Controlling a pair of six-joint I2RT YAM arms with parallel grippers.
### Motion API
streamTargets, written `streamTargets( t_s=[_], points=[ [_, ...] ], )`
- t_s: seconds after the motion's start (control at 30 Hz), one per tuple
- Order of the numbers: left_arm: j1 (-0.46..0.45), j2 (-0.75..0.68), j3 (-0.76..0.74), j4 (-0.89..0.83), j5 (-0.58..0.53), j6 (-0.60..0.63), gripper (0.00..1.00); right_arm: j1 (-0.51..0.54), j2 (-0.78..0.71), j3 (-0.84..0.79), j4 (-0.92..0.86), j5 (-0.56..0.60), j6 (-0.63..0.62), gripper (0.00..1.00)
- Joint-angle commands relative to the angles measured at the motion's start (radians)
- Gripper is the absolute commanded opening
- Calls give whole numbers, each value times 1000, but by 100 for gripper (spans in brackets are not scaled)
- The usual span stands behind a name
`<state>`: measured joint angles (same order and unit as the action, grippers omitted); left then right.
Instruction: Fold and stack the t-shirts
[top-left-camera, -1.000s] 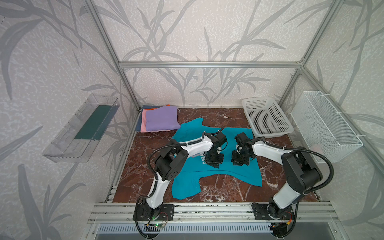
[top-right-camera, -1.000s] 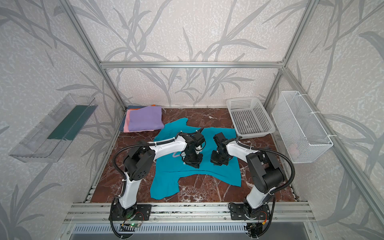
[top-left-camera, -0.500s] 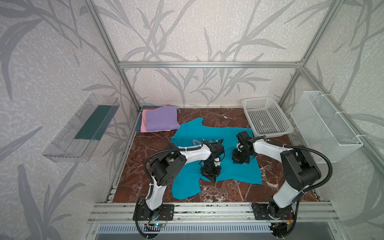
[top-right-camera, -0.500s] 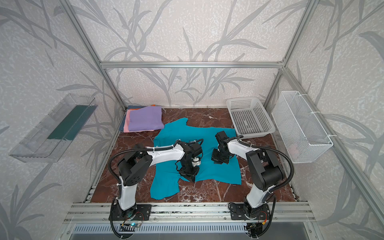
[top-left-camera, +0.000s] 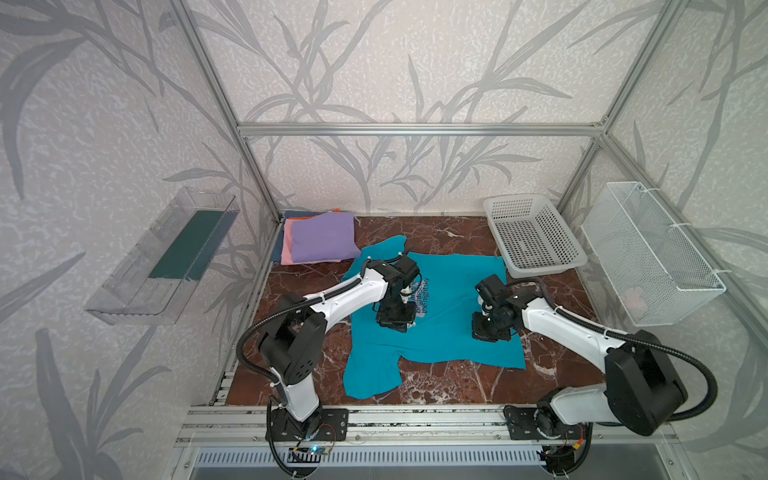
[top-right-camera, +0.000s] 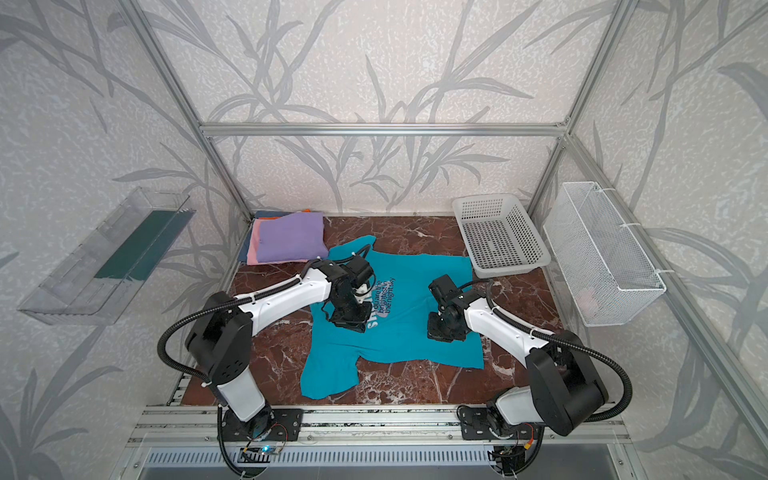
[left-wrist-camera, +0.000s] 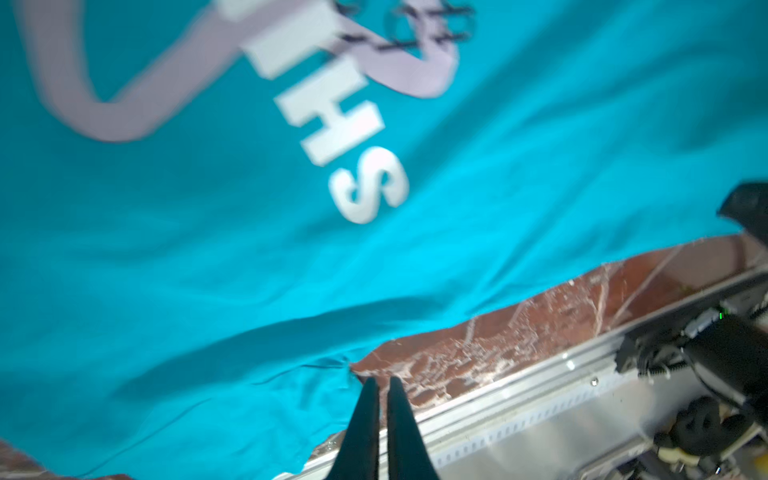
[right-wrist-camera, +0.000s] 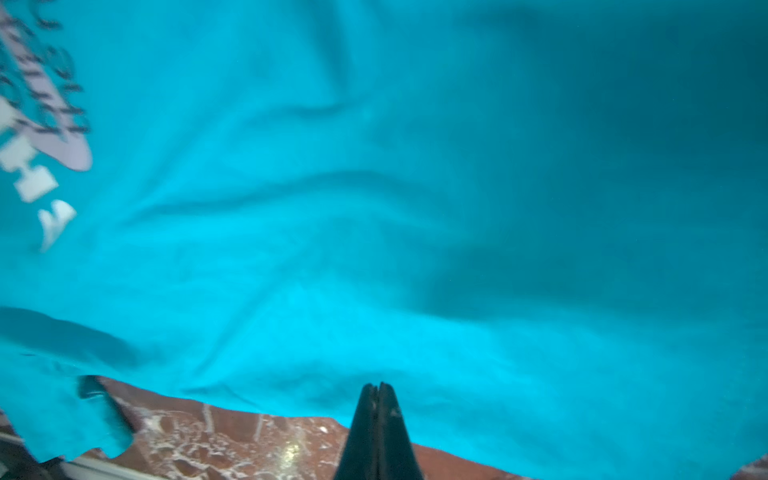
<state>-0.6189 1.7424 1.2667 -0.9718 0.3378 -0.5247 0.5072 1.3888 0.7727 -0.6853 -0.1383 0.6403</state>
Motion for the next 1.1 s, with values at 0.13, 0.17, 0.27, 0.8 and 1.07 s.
streamTargets(
  t_s=[0.13,0.17,0.27,0.8,1.07],
  points=[
    [197,-55,-136,-18,-149,-67,20,21,2,-89,-56,50,48,0],
    [213,-59,-140,-4,-148,-68,23,21,5,-90,-59,61,48,0],
    [250,-64,-141,31,-153,-80,29,-3,15,-101,-67,88,65,0],
    [430,8,-155,225,-127,-206,54,-202,-19,-87,-160,118,-45,0],
    [429,75,-164,253,-119,-206,41,-202,-9,-94,-146,89,-43,0]
  ],
)
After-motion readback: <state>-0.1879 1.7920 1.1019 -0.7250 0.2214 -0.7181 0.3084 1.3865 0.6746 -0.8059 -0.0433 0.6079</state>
